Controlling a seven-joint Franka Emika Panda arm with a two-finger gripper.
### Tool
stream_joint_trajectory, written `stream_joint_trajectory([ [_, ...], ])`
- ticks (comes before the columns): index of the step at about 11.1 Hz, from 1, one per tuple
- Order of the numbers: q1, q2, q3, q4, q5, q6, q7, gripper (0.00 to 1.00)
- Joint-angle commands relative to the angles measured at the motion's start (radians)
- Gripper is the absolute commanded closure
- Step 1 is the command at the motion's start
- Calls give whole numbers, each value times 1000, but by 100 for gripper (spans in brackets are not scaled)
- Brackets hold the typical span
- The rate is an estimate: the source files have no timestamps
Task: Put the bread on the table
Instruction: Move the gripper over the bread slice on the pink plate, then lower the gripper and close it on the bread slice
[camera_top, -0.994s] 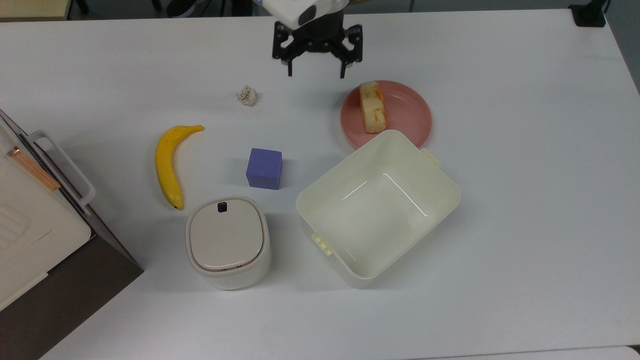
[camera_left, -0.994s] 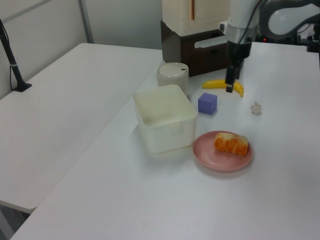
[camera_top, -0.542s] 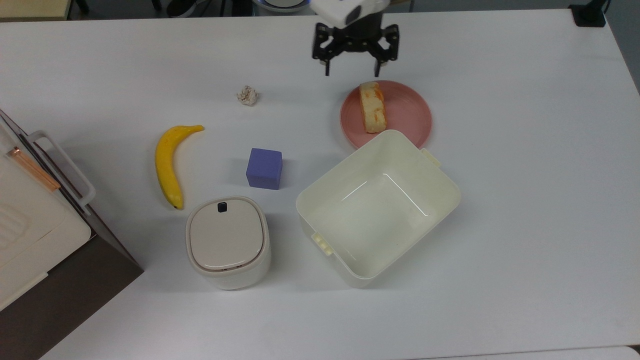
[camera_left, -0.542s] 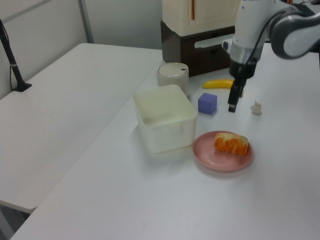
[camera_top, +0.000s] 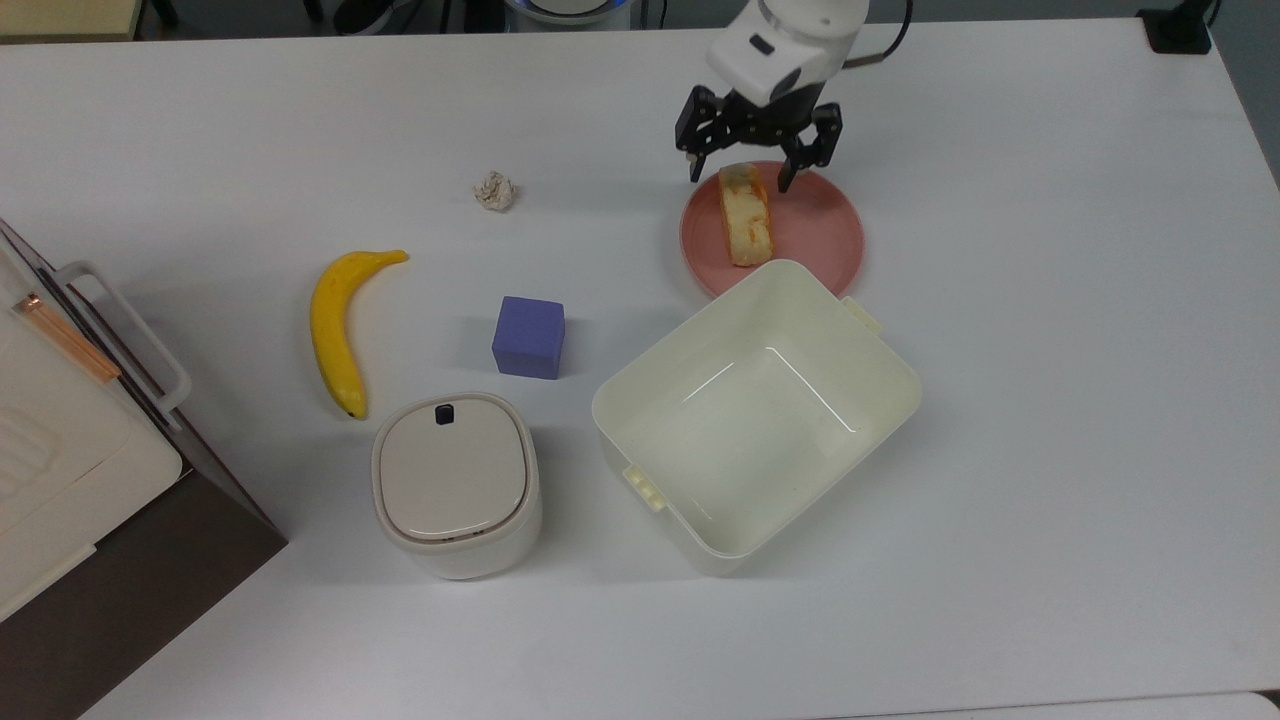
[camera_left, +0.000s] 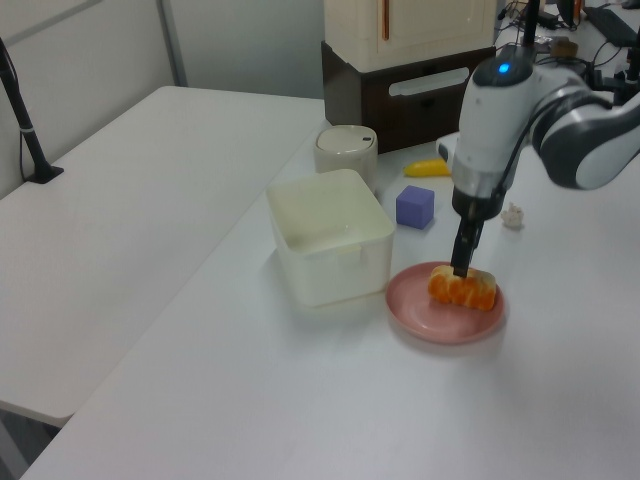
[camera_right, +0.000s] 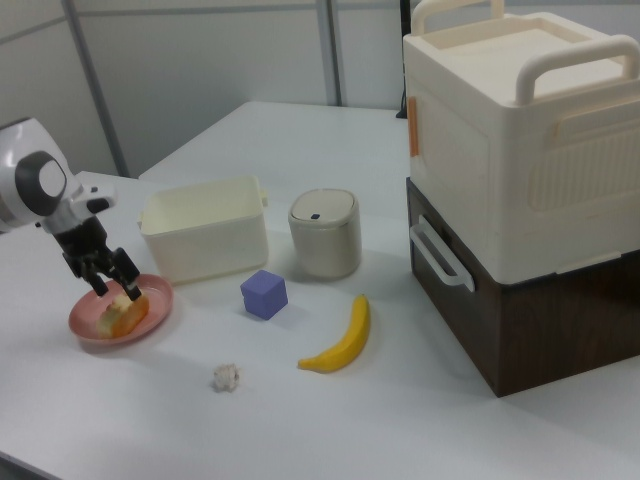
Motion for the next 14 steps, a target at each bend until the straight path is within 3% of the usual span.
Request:
stream_joint_trajectory([
  [1,10,67,-9,0,-56,26,27,0],
  [4,12,84,-7,0,-66,26,27,11],
  [5,14,87,-7,0,-67,24,27,25],
  [6,15,87,-7,0,-67,24,27,52],
  [7,14,87,-7,0,-67,26,24,86],
  [8,14,87,-7,2,-72,23,17,100],
  [12,-14,51,-9,35,-54,-37,-174,100],
  [14,-32,-8,-15,83,70,-187,-430,100],
])
